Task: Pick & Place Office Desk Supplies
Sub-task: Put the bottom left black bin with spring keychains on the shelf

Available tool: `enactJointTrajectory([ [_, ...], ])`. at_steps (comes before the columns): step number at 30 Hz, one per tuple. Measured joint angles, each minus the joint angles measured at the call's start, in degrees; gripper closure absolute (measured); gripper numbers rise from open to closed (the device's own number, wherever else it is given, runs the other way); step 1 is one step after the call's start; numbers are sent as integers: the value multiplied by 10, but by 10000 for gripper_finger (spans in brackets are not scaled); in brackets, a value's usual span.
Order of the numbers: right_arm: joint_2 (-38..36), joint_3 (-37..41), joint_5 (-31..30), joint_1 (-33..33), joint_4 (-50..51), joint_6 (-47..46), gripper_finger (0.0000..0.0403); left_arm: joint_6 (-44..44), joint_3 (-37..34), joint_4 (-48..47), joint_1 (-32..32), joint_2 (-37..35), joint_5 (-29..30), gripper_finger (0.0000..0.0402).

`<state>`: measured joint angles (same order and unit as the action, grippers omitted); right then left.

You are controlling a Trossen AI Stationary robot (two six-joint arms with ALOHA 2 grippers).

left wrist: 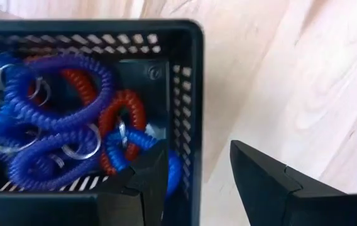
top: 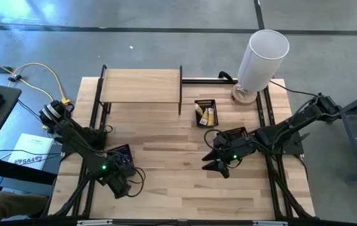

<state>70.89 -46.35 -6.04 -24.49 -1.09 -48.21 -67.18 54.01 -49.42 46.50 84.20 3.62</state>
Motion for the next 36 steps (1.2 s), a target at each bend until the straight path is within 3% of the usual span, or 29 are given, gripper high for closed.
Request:
enactJointTrajectory([
  [9, 0, 0, 0, 0, 4, 0, 186, -20, -20, 18, 0, 0, 43, 239],
  [18, 0, 0, 0, 0, 5, 2, 186, -18, -51, 69, 0, 0, 47, 239],
  [36, 0, 0, 2, 0, 5, 4, 186, -34, -74, 76, 0, 18, 75, 239],
])
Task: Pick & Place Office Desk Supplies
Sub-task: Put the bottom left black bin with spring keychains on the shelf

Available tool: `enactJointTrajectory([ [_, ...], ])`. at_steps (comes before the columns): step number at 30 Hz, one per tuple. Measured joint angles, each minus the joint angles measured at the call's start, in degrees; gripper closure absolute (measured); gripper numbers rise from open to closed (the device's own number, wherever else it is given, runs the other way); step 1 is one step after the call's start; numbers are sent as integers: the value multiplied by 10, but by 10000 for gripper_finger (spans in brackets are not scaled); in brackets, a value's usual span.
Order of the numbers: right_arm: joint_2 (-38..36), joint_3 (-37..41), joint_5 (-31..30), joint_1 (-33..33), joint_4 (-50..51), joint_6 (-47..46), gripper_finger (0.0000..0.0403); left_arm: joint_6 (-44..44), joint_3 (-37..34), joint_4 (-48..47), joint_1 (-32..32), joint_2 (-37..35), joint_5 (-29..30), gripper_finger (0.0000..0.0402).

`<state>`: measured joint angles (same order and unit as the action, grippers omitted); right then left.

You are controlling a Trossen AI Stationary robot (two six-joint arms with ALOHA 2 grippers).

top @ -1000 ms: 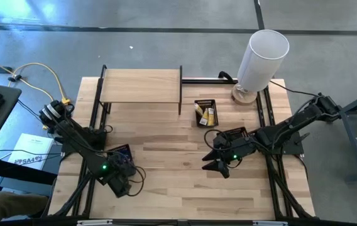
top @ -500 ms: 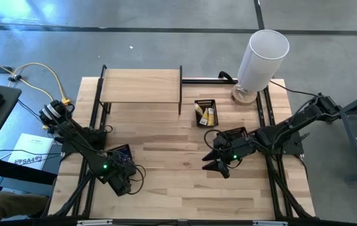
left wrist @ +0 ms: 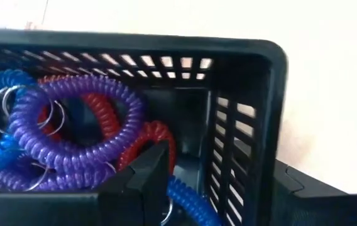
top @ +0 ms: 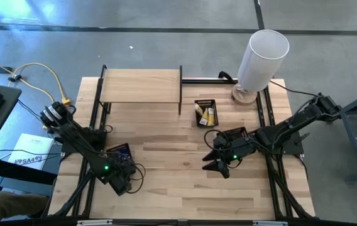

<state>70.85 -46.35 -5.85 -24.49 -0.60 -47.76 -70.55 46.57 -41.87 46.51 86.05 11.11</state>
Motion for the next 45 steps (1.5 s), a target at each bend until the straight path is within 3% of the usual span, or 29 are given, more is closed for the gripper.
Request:
enactJointTrajectory([
  [8, 0, 0, 0, 0, 3, 0, 186, 17, 2, 3, 2, 25, 0, 251],
  [17, 0, 0, 0, 0, 7, 0, 186, 31, 1, 10, 3, 26, -24, 386],
  [24, 0, 0, 0, 0, 9, 0, 186, 81, 22, -8, -9, 20, -56, 400],
  [27, 0, 0, 0, 0, 12, -3, 186, 126, 56, -40, -32, -5, -83, 400],
  [34, 0, 0, 0, 0, 13, -4, 186, 272, 152, -131, -106, -98, -79, 400],
  [41, 0, 0, 0, -3, 21, -5, 186, 365, 285, -309, -195, -149, -77, 401],
  [45, 0, 0, -2, -11, 29, -11, 186, 441, 380, -417, -253, -144, -34, 401],
])
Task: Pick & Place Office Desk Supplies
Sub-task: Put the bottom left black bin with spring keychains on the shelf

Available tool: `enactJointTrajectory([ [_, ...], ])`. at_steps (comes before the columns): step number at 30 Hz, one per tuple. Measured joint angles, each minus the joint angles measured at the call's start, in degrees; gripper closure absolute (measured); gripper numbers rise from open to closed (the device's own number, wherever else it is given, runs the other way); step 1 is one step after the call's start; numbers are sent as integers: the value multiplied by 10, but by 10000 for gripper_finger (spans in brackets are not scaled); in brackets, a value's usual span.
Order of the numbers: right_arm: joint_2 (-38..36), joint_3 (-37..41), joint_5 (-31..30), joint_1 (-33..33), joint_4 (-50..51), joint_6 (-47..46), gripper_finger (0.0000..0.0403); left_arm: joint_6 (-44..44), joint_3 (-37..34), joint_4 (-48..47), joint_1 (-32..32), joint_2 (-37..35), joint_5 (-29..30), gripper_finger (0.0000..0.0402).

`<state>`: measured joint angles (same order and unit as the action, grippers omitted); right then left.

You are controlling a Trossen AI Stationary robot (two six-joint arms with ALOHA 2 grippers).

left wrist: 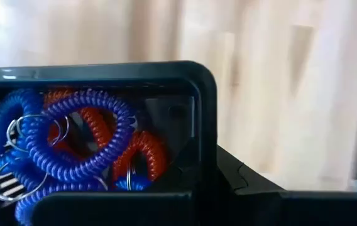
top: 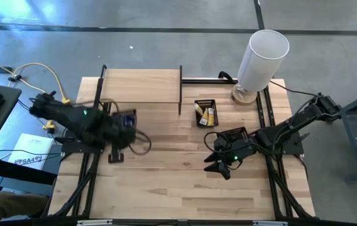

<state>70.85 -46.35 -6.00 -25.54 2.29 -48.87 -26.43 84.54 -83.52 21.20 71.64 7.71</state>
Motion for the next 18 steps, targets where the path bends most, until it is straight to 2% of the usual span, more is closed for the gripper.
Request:
enactJointTrajectory([
  [4, 0, 0, -4, -2, 4, -11, 186, 103, 55, -65, -75, 1, 35, 401],
  [9, 0, 0, -22, -3, 4, -26, 186, 261, 57, -66, -189, -12, 36, 401],
  [14, 0, 0, -47, -4, -1, -35, 186, 342, 57, -65, -324, -11, 34, 401],
  [18, 0, 0, -54, -5, 0, -42, 186, 404, 52, -65, -428, -11, 1, 401],
])
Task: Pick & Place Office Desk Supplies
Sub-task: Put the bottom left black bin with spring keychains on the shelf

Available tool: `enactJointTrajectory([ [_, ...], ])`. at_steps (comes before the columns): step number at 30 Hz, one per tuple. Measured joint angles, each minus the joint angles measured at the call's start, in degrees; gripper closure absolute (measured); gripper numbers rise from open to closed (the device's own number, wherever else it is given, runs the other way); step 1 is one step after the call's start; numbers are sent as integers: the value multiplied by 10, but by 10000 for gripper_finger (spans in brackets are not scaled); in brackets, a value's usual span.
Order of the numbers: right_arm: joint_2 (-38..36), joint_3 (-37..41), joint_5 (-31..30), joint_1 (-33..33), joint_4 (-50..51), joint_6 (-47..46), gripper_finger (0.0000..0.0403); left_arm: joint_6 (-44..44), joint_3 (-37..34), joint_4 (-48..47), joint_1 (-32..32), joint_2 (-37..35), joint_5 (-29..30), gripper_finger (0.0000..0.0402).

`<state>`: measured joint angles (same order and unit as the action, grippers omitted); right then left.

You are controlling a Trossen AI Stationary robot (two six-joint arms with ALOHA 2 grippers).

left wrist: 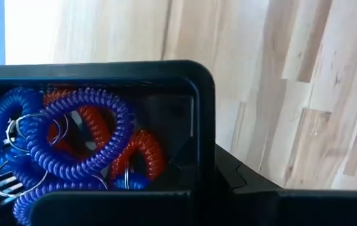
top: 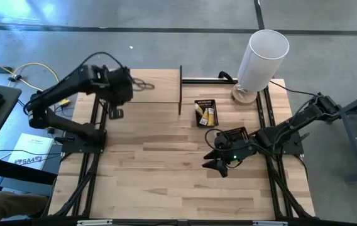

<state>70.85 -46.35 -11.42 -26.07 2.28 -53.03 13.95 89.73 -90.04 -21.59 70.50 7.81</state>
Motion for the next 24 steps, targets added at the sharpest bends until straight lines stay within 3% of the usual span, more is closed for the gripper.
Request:
enactJointTrajectory([
  [7, 0, 0, -38, -17, 0, -10, 186, 47, -40, 44, -98, 0, -17, 401],
  [24, 0, 0, -67, -37, 2, -56, 186, 171, -195, 109, -183, -17, -40, 401],
])
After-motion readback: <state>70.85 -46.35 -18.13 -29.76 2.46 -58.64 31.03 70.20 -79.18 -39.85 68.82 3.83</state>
